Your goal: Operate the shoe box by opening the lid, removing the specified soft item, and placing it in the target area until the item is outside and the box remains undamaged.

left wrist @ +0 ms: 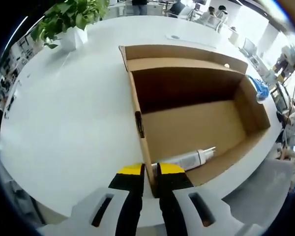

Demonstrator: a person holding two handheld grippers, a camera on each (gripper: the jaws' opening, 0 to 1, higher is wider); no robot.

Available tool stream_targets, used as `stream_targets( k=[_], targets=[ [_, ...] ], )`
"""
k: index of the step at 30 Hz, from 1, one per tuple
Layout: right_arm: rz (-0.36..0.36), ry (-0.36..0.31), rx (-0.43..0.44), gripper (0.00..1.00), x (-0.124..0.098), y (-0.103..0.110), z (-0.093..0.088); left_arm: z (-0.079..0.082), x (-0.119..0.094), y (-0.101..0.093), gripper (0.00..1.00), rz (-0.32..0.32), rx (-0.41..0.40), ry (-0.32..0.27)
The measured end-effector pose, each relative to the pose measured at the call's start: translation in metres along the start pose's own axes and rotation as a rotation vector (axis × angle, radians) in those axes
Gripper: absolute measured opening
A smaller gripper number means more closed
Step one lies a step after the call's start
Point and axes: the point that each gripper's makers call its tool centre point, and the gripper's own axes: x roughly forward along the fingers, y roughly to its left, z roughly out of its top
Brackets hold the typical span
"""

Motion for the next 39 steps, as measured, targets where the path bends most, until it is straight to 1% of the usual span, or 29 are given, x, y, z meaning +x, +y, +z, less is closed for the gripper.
stream_targets(
  k=[3,12,17,22,29,34,36,39],
  targets=[
    [0.002,0.009,-0.004,0.16,0.0,-0.004,-0.009,0.0,0.001,0.0,0.07,0.002,0.002,0.001],
    [-0.011,0.024,0.017,0.16,-0.001,-0.028,-0.038,0.001,0.002,0.001,0.07,0.021,0.014,0.012],
    [-0.011,0.039,0.011,0.16,0.001,-0.039,-0.053,0.001,0.003,0.002,0.07,0.029,0.009,0.014],
    [-0.016,0.028,0.018,0.16,0.002,-0.053,-0.056,0.001,0.004,0.003,0.07,0.034,0.012,0.013],
    [-0.021,0.025,0.001,0.16,0.004,-0.074,-0.057,0.0,0.004,0.003,0.07,0.045,0.007,0.016],
    [-0.03,0.036,-0.008,0.16,0.008,-0.094,-0.059,0.0,0.005,0.003,0.07,0.057,0.006,0.02],
    [-0.027,0.032,-0.003,0.16,0.009,-0.098,-0.058,0.001,0.005,0.004,0.07,0.061,0.002,0.021],
    [-0.021,0.024,0.002,0.16,0.017,-0.107,-0.059,0.0,0.007,0.004,0.06,0.066,0.0,0.024]
  ],
)
